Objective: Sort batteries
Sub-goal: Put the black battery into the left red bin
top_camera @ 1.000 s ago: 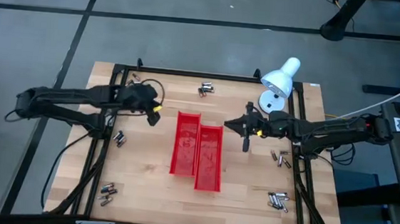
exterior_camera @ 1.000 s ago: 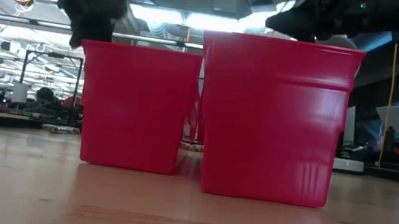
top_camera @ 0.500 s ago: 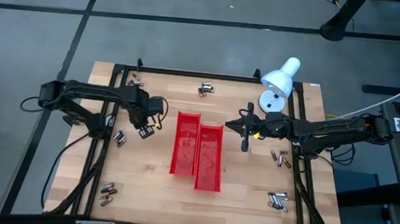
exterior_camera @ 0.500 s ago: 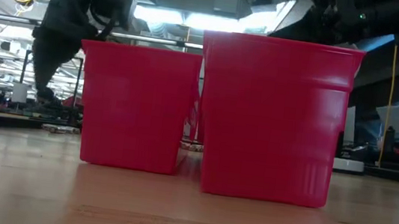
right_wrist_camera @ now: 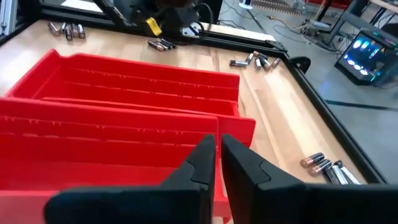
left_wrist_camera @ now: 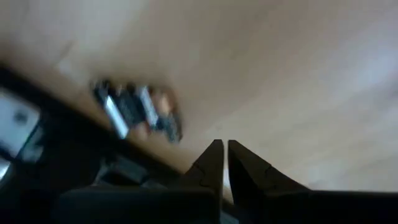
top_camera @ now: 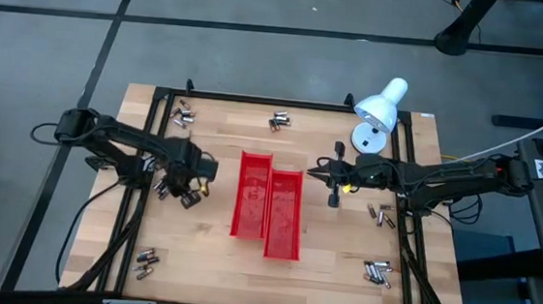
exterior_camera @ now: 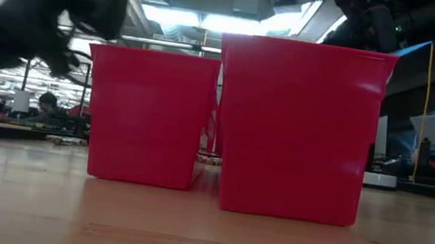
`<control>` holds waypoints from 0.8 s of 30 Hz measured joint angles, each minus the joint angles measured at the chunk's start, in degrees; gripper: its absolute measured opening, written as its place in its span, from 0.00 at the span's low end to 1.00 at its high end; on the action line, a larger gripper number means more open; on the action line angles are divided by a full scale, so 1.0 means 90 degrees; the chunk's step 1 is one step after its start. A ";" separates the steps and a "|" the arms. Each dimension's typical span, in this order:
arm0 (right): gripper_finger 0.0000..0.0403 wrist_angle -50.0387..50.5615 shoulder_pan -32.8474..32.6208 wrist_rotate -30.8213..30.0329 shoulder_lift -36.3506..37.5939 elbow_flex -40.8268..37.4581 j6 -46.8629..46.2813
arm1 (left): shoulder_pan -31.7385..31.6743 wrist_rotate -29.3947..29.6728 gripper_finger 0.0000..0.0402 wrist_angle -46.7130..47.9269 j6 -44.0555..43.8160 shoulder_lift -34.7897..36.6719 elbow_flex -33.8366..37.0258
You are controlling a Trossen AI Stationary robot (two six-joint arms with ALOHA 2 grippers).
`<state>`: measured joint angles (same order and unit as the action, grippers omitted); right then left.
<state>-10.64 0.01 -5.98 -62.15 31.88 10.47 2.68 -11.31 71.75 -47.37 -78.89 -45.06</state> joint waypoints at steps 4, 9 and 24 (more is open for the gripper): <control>0.08 0.0020 0.0000 0.0005 0.0000 0.0000 0.0335 | 0.0780 0.0796 0.17 0.0282 -0.0875 0.0002 0.0084; 0.08 -0.0100 0.0000 0.0017 0.0002 0.0000 0.0494 | 0.1136 0.0877 0.32 -0.0095 -0.1538 0.0002 0.0329; 0.08 -0.0249 0.0002 0.0144 0.0002 0.0000 0.0706 | 0.1225 0.0869 0.40 -0.1220 -0.2634 0.0002 0.1119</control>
<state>-12.88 0.03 -4.69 -62.13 31.88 16.82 13.71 -3.49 60.77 -71.08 -78.87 -34.99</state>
